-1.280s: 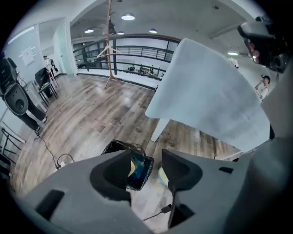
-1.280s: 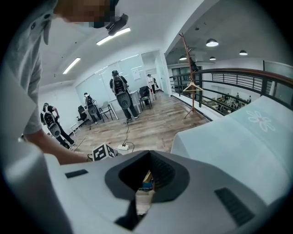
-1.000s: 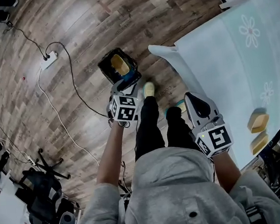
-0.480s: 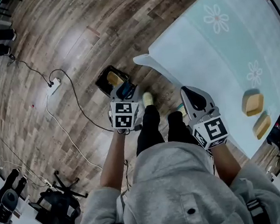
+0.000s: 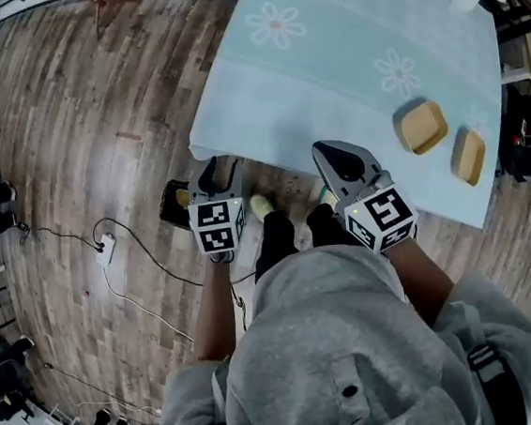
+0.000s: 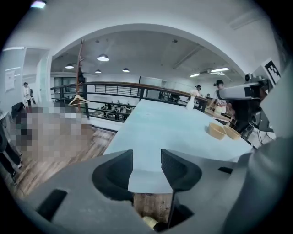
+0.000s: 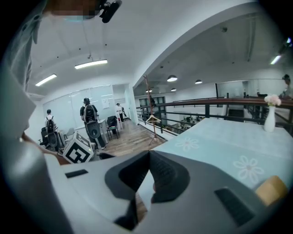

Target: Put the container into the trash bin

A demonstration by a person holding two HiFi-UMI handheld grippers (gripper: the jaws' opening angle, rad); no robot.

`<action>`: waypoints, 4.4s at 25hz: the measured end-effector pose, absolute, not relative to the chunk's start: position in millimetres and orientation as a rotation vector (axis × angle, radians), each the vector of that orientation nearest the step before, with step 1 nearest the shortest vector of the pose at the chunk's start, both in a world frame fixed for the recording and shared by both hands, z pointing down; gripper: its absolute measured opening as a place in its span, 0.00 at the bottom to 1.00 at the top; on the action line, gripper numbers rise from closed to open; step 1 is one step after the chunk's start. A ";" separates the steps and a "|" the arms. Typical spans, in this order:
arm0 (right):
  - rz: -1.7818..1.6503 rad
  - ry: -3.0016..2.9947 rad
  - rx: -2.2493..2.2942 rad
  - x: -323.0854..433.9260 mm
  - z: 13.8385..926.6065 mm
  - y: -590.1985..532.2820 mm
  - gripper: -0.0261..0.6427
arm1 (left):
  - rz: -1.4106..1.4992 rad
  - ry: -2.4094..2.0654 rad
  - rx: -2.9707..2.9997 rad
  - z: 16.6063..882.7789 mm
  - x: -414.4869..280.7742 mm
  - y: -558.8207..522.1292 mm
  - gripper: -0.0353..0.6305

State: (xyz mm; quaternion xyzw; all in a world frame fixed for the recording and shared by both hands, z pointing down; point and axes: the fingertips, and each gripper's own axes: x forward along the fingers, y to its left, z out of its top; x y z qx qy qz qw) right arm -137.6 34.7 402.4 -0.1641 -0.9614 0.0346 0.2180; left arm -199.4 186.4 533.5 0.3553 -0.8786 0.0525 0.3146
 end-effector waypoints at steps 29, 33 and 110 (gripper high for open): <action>0.255 -2.803 0.369 71.6 383.4 -296.5 0.08 | 0.626 -1.869 1.812 504.0 -21.4 -218.1 0.36; 0.272 -2.795 0.413 88.4 389.8 -319.8 0.08 | 0.677 -1.811 1.840 524.1 -0.3 -242.8 0.36; 0.117 -2.740 -0.537 -109.9 385.4 -62.2 0.08 | 0.649 -2.108 0.859 563.7 -132.5 92.9 0.11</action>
